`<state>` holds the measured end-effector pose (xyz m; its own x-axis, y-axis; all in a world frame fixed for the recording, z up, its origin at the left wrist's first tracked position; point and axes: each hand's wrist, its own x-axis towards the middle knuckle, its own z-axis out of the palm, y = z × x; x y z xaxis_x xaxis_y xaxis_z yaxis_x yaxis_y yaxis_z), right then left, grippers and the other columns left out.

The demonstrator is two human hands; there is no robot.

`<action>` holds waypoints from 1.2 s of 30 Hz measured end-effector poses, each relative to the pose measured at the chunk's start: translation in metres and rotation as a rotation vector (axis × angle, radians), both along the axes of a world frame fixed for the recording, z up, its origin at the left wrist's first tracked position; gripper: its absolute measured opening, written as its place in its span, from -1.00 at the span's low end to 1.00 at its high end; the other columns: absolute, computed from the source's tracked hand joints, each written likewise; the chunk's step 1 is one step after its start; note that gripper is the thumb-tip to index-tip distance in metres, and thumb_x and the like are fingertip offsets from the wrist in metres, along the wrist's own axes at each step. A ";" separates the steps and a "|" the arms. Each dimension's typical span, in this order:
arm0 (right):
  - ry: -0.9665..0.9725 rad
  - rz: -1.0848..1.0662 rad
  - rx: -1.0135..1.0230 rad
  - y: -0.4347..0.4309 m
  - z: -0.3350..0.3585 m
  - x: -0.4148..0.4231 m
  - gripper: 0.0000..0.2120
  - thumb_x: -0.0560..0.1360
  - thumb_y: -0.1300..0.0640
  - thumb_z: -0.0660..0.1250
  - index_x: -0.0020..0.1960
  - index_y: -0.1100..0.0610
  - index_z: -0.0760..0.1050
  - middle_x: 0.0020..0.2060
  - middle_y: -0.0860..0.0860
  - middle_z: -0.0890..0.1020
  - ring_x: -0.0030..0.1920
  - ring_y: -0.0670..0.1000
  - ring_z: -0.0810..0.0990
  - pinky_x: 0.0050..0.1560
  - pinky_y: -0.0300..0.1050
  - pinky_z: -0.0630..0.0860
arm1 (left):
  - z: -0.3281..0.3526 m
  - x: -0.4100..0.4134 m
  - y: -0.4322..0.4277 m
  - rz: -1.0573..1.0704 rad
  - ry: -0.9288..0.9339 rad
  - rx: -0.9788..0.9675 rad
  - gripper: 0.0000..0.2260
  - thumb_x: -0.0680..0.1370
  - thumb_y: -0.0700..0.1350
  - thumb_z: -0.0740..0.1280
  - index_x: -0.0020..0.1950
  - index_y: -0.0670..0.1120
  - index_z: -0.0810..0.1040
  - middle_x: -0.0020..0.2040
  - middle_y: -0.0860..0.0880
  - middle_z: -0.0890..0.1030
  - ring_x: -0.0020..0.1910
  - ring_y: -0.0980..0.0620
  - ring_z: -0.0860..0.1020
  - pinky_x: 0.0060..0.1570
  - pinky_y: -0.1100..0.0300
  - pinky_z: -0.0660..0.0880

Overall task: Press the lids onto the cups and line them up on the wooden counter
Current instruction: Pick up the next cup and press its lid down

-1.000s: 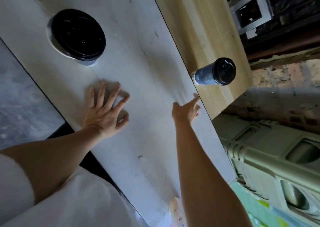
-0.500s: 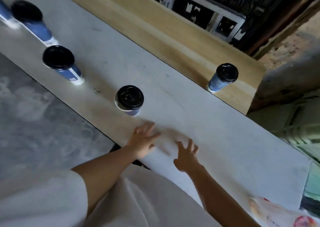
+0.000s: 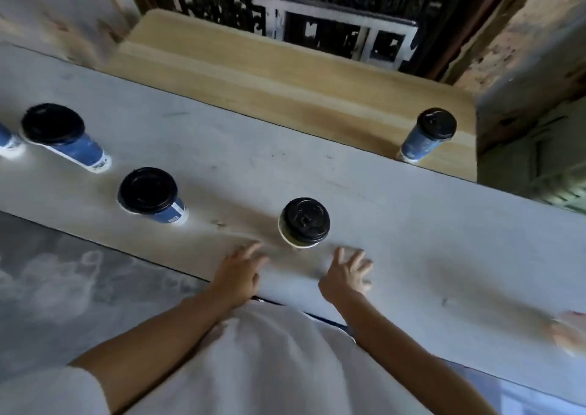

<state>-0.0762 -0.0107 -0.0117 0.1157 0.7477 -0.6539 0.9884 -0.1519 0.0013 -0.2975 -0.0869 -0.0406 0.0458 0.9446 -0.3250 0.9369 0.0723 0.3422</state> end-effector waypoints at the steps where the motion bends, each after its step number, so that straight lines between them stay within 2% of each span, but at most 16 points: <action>1: 0.013 -0.020 0.007 -0.005 0.000 -0.011 -0.36 0.52 0.14 0.25 0.51 -0.04 0.06 0.56 0.22 -0.15 0.53 0.37 -0.11 0.32 0.34 0.31 | 0.003 -0.009 0.003 0.063 -0.024 -0.003 -0.62 0.41 -0.10 0.21 0.18 0.00 0.64 0.35 -0.12 0.53 0.14 -0.27 0.57 0.08 -0.11 0.58; 4: 0.094 -0.041 -0.027 -0.017 0.006 -0.028 -0.42 0.48 0.13 0.29 0.45 -0.05 0.18 0.53 0.14 -0.07 0.49 0.30 -0.01 0.29 0.25 0.42 | 0.016 -0.022 0.029 0.237 -0.198 -0.076 -0.58 0.45 -0.15 0.40 0.32 -0.03 0.56 0.34 -0.17 0.47 0.26 -0.24 0.51 0.21 0.00 0.50; 7: 0.237 -0.082 -0.098 -0.016 0.018 -0.022 -0.51 0.49 0.15 0.31 0.41 -0.01 0.37 0.50 0.11 0.12 0.40 0.22 0.24 0.28 -0.03 0.44 | 0.038 -0.015 0.062 0.312 -0.433 -0.192 -0.20 0.37 -0.14 0.60 0.54 -0.07 0.31 0.45 -0.17 0.35 0.28 -0.09 0.50 -0.02 0.16 0.56; 9: 0.424 -0.298 -0.060 -0.003 0.033 -0.009 -0.65 0.53 0.22 0.30 0.31 0.12 0.50 0.26 0.16 0.47 0.02 0.13 0.54 -0.03 -0.13 0.51 | 0.049 -0.008 0.080 0.246 -0.633 -0.213 -0.02 0.28 -0.22 0.66 0.58 -0.06 0.19 0.50 -0.12 0.28 0.12 0.06 0.53 -0.13 0.35 0.49; 11: 0.592 -0.608 0.068 0.015 0.059 0.002 -0.80 0.53 0.26 0.28 0.12 0.08 0.55 -0.01 0.13 0.62 -0.20 0.11 0.59 -0.12 0.01 0.62 | 0.059 -0.004 0.093 0.167 -0.773 -0.235 0.11 0.21 -0.26 0.68 0.60 -0.02 0.09 0.51 -0.07 0.26 0.05 0.25 0.54 -0.13 0.52 0.46; 13: 0.653 -0.673 0.268 0.034 0.083 0.006 -0.86 0.52 0.18 0.35 0.03 -0.02 0.55 -0.01 0.06 0.69 -0.09 0.10 0.64 0.07 0.15 0.64 | 0.066 -0.002 0.099 0.117 -0.860 -0.271 0.10 0.27 -0.37 0.64 0.60 -0.01 0.03 0.36 0.05 0.43 -0.03 0.45 0.56 -0.12 0.56 0.44; 15: 0.728 -0.629 0.380 0.048 0.111 -0.002 -0.81 0.52 0.04 0.40 0.13 -0.05 0.56 0.07 -0.01 0.68 0.02 0.03 0.63 0.18 0.14 0.59 | 0.068 -0.001 0.106 0.070 -0.921 -0.284 0.06 0.30 -0.45 0.58 0.59 -0.08 0.00 0.18 0.23 0.45 -0.06 0.59 0.51 -0.09 0.57 0.43; 16: 0.770 -0.570 0.389 0.052 0.126 -0.009 -0.73 0.52 -0.02 0.41 0.21 -0.08 0.54 0.14 -0.04 0.64 0.09 0.01 0.61 0.21 0.08 0.56 | 0.069 0.001 0.109 0.035 -0.921 -0.273 0.06 0.28 -0.44 0.60 0.59 -0.09 0.03 0.18 0.24 0.46 0.01 0.58 0.50 -0.03 0.57 0.42; 17: 0.775 -0.475 0.370 0.055 0.137 -0.017 -0.63 0.51 -0.06 0.42 0.30 -0.12 0.51 0.23 -0.05 0.58 0.19 -0.01 0.55 0.25 0.02 0.50 | 0.066 0.001 0.110 -0.001 -0.918 -0.261 0.05 0.26 -0.39 0.63 0.57 -0.08 0.08 0.25 0.21 0.47 0.13 0.53 0.49 0.10 0.52 0.42; 19: 0.684 -0.201 0.285 0.054 0.151 -0.033 -0.45 0.48 -0.08 0.45 0.44 -0.16 0.40 0.38 -0.03 0.44 0.38 0.02 0.37 0.38 -0.03 0.35 | 0.059 0.002 0.111 -0.046 -0.944 -0.224 -0.02 0.21 -0.25 0.69 0.51 -0.05 0.26 0.36 0.09 0.53 0.34 0.25 0.49 0.37 0.19 0.43; 20: 0.628 -0.085 0.245 0.050 0.151 -0.039 -0.39 0.47 -0.07 0.46 0.48 -0.15 0.38 0.42 -0.01 0.39 0.42 0.06 0.31 0.43 -0.03 0.28 | 0.058 0.003 0.110 -0.042 -0.955 -0.212 -0.06 0.18 -0.18 0.70 0.48 -0.02 0.34 0.35 0.05 0.57 0.35 0.12 0.52 0.40 0.01 0.43; 22: 0.558 0.015 0.212 0.043 0.147 -0.047 -0.40 0.46 0.01 0.47 0.47 -0.10 0.41 0.42 0.02 0.38 0.41 0.11 0.30 0.41 -0.08 0.27 | 0.056 0.005 0.105 -0.001 -0.963 -0.194 -0.13 0.13 -0.06 0.71 0.39 0.10 0.43 0.28 0.08 0.63 0.29 0.04 0.58 0.34 -0.12 0.47; 24: 0.545 0.014 0.228 0.037 0.142 -0.048 -0.43 0.46 0.05 0.48 0.44 -0.05 0.44 0.40 0.02 0.39 0.39 0.13 0.31 0.37 -0.06 0.32 | 0.057 0.008 0.100 0.036 -0.948 -0.175 -0.17 0.10 0.02 0.69 0.32 0.21 0.46 0.21 0.15 0.66 0.22 0.07 0.61 0.27 -0.08 0.52; 27: 0.501 -0.007 0.242 0.031 0.142 -0.047 -0.31 0.44 0.04 0.48 0.52 -0.06 0.32 0.41 0.01 0.36 0.37 0.13 0.28 0.29 -0.02 0.39 | 0.057 0.010 0.096 0.038 -0.901 -0.168 -0.22 0.11 0.10 0.65 0.27 0.35 0.42 0.16 0.28 0.64 0.16 0.22 0.60 0.17 0.16 0.53; 32: 0.483 0.012 0.286 0.030 0.156 -0.046 -0.28 0.44 0.05 0.47 0.54 -0.06 0.28 0.39 0.01 0.37 0.37 0.10 0.26 0.22 -0.12 0.37 | 0.063 0.012 0.099 0.035 -0.854 -0.138 -0.24 0.20 0.00 0.67 0.28 0.37 0.41 0.13 0.34 0.62 0.12 0.36 0.57 0.03 0.44 0.45; 36: 0.535 0.085 0.532 0.022 0.167 -0.052 -0.30 0.40 0.12 0.45 0.50 -0.05 0.35 0.39 -0.08 0.34 0.33 0.05 0.23 0.24 -0.15 0.41 | 0.060 0.013 0.097 0.077 -0.867 -0.141 -0.32 0.17 0.08 0.64 0.23 0.27 0.49 0.02 0.27 0.68 0.03 0.27 0.62 -0.02 0.34 0.51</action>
<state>-0.1280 0.0111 0.1554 -0.1874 0.9703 -0.1531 0.8421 0.0784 -0.5337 -0.2849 0.0102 0.0190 0.2685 0.9089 -0.3190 0.3426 0.2194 0.9135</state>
